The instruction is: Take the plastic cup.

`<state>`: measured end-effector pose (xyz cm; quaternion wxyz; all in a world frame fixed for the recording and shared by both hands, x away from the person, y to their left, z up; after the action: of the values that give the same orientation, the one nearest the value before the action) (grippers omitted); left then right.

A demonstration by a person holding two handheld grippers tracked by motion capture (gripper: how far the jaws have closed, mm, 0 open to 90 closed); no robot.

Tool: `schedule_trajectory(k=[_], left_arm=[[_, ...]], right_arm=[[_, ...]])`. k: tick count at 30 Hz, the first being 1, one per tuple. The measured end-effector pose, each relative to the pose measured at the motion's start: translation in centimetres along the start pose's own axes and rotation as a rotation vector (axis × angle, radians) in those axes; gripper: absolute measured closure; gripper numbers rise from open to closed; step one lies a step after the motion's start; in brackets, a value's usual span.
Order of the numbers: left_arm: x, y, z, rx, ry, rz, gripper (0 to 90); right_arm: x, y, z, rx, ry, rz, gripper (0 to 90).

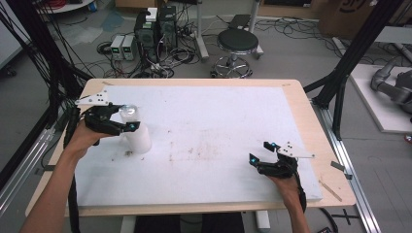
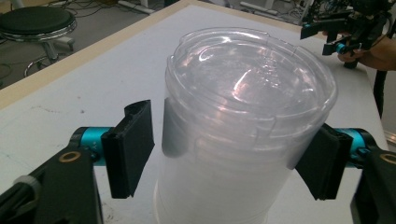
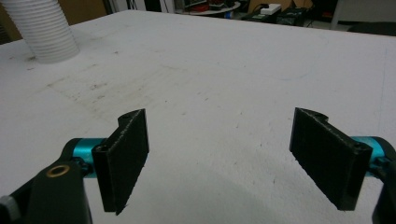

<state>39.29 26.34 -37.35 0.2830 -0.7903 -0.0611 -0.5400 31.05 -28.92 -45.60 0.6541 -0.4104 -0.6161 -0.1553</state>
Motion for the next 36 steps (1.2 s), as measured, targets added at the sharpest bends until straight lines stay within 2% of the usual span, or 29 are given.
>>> schedule_trajectory(k=[14,28,32,36], left_arm=[[0.0,-0.2,-0.3,0.002,0.017,0.004,34.2],[0.2,-0.5,-0.5,0.008,0.018,-0.015,34.7],[0.6,-0.8,-0.7,0.010,0.014,-0.017,35.0],[1.6,-1.2,-1.1,0.010,0.027,-0.028,35.3]], right_arm=[[0.0,0.0,0.0,0.002,0.004,0.003,19.4],[0.0,0.0,0.0,-0.001,0.001,0.006,19.4],[0.0,0.0,0.0,0.002,0.008,0.010,19.4],[0.0,0.1,0.0,0.003,0.005,0.009,19.4]])
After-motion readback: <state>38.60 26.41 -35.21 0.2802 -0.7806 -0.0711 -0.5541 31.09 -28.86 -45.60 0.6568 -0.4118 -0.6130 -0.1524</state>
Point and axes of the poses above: each handheld gripper's, and its own axes: y roughly forward along the jaws, x roughly out of its top, z roughly to its left, the point moved 1 cm from there along y, roughly forward along the jaws, and after that the axes turned 10 degrees about -y, right-handed, at the moved point
